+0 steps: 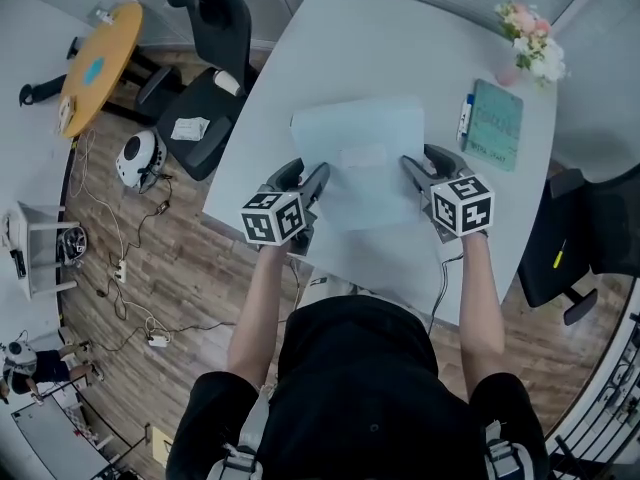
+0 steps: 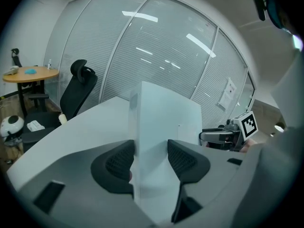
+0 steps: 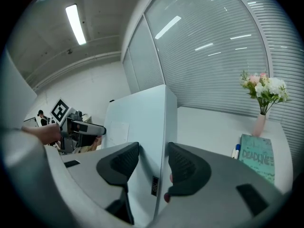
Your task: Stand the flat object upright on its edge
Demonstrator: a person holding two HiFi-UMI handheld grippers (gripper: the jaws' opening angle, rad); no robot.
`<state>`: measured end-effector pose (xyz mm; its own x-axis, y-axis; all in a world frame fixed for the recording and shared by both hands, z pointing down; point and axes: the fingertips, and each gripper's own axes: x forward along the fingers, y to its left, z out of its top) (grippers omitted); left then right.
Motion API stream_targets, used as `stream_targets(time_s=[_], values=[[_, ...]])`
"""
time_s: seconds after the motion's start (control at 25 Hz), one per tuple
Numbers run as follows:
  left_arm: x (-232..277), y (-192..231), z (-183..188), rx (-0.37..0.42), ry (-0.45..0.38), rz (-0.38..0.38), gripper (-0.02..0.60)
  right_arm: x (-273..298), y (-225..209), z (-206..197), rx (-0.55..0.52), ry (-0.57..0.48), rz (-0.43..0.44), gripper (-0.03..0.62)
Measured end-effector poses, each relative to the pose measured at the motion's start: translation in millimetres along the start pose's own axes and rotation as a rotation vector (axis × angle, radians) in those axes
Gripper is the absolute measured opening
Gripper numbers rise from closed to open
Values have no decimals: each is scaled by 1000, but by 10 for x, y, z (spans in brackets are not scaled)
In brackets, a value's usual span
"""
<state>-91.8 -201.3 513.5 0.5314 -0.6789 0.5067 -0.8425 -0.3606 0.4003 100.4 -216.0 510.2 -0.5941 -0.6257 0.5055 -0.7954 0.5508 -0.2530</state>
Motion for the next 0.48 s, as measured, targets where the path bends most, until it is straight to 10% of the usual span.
stream_targets(time_s=[0.48], values=[[-145, -99, 224, 90, -70, 14, 225, -112, 78, 180, -62, -32, -16, 209]])
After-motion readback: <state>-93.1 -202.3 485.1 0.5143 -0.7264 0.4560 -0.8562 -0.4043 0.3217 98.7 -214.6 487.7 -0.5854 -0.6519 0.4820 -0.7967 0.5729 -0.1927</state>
